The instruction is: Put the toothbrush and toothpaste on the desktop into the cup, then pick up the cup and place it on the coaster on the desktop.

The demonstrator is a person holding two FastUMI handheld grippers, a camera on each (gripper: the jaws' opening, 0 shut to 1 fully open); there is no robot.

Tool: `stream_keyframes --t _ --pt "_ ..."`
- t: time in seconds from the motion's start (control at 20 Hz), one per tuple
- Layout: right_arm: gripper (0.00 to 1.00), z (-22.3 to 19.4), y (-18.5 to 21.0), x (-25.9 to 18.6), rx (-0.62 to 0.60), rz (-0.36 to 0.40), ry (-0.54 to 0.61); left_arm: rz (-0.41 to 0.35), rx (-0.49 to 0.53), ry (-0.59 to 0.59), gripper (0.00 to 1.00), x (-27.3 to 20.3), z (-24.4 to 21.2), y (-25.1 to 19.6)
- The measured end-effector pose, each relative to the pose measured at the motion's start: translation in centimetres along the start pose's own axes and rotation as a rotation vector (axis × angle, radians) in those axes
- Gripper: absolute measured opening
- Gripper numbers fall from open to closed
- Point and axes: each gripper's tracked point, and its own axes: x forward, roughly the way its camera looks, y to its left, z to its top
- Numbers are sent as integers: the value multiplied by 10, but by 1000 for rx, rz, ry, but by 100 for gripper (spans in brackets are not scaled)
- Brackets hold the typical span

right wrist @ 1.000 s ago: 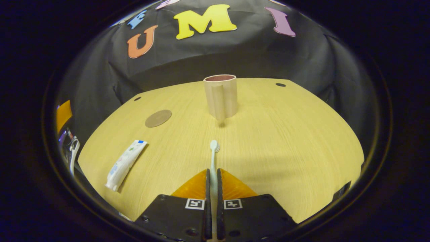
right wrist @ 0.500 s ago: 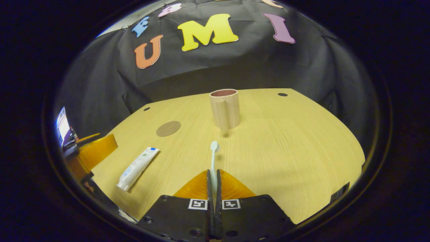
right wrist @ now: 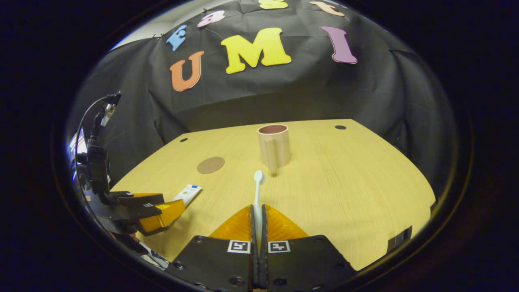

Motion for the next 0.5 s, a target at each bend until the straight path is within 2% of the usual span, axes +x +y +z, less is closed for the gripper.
stream_keyframes --t 0.05,0.25,0.4,0.5 --pt "1 0 -1 1 4 -2 1 12 -11 22 77 2 -5 4" --pt "1 1 -1 0 5 -2 -3 -11 -41 71 80 5 -12 1" --pt "1 0 -3 -1 6 -9 -1 -9 -20 103 73 7 -20 3" --pt "1 0 -1 0 11 -5 3 -5 -26 115 65 4 -20 5"
